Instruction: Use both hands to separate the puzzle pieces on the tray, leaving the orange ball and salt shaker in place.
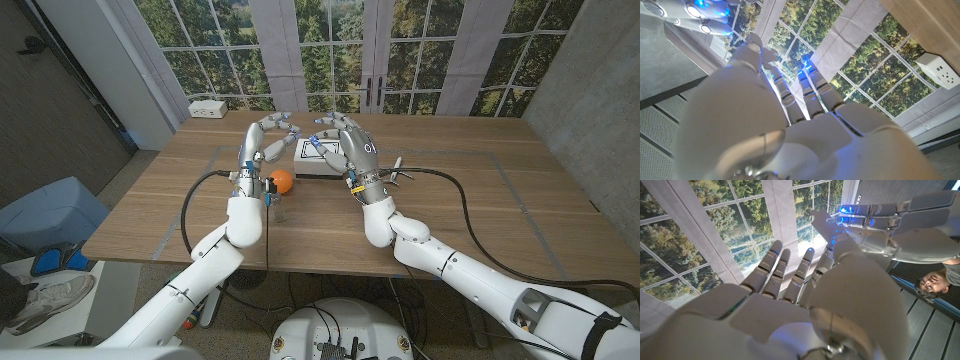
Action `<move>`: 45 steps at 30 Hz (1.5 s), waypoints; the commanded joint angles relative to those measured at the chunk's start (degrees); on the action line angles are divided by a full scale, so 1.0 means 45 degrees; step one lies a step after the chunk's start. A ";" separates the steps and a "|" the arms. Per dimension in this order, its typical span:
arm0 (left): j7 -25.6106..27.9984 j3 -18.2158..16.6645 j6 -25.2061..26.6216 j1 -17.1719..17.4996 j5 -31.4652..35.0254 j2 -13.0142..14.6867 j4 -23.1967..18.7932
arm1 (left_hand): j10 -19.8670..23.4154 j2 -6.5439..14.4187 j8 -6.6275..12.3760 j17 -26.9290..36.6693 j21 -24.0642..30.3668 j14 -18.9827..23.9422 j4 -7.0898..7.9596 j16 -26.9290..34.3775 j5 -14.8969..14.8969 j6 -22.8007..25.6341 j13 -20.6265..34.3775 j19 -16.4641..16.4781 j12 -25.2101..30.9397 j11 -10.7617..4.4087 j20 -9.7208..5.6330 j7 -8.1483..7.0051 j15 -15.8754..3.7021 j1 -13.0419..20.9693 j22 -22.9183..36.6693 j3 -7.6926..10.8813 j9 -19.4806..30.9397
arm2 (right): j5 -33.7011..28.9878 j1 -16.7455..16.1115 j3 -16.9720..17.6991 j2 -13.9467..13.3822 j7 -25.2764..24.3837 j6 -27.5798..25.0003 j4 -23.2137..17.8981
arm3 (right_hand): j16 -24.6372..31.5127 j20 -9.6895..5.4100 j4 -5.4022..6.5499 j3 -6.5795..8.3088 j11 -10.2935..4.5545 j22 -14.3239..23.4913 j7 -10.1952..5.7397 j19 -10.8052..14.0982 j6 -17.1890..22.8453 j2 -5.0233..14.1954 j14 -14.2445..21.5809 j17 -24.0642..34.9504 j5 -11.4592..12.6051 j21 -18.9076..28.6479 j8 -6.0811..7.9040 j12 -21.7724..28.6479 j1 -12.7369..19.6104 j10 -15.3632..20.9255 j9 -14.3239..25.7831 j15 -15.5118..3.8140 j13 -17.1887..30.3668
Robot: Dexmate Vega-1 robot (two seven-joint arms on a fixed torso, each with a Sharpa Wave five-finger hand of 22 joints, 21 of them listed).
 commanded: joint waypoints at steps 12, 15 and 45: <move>0.1448 -0.0025 0.1068 0.0553 0.0874 -0.0145 -0.0584 | 0.0287 -0.0028 -0.0171 0.0082 0.0090 0.0295 -0.0005 0.0088 0.0154 0.0575 0.0032 0.0131 -0.0084 -0.0037 -0.0635 0.0314 -0.2225 0.0323 0.0050 -0.0131 -0.0103 | -0.0253 -0.0345 0.0073 -0.0131 -0.0252 -0.0732 -0.0396 | -0.0095 0.0016 -0.0010 0.0146 0.0016 0.0005 0.0019 -0.0006 0.0169 -0.0018 0.0075 0.0012 0.0097 -0.0084 0.0048 -0.0049 -0.0035 0.0082 0.0023 -0.2215 0.0053; 0.1441 -0.0132 0.1501 0.0697 0.0797 -0.0156 -0.0785 | 0.0298 -0.0037 -0.0199 0.0083 0.0078 0.0291 -0.0003 0.0074 0.0155 0.0559 0.0031 0.0084 -0.0101 -0.0037 -0.0629 0.0321 -0.2220 0.0340 0.0053 -0.0152 -0.0117 | -0.0265 -0.0395 0.0084 -0.0177 -0.0159 -0.0893 -0.0484 | -0.0096 0.0015 -0.0009 0.0153 0.0016 0.0005 0.0028 -0.0006 0.0180 -0.0018 0.0069 0.0020 0.0100 -0.0086 0.0038 -0.0061 -0.0032 0.0082 0.0023 -0.2219 0.0057; -0.0101 -0.0733 0.3783 0.1232 -0.1281 0.0657 -0.1714 | 0.0186 -0.0060 -0.0368 0.0054 0.0100 -0.0048 0.0046 -0.0165 0.0124 0.0587 0.0005 -0.0006 -0.0321 -0.0032 -0.0673 0.0286 -0.2166 0.0418 0.0084 -0.0326 -0.0162 | 0.0083 -0.1453 0.0607 -0.0923 0.2560 -0.3683 -0.2706 | -0.0253 0.0011 0.0026 0.0214 0.0010 0.0006 -0.0048 -0.0063 0.0243 -0.0173 -0.0060 -0.0011 0.0129 -0.0126 -0.0067 -0.0181 -0.0180 0.0071 0.0029 -0.2118 0.0098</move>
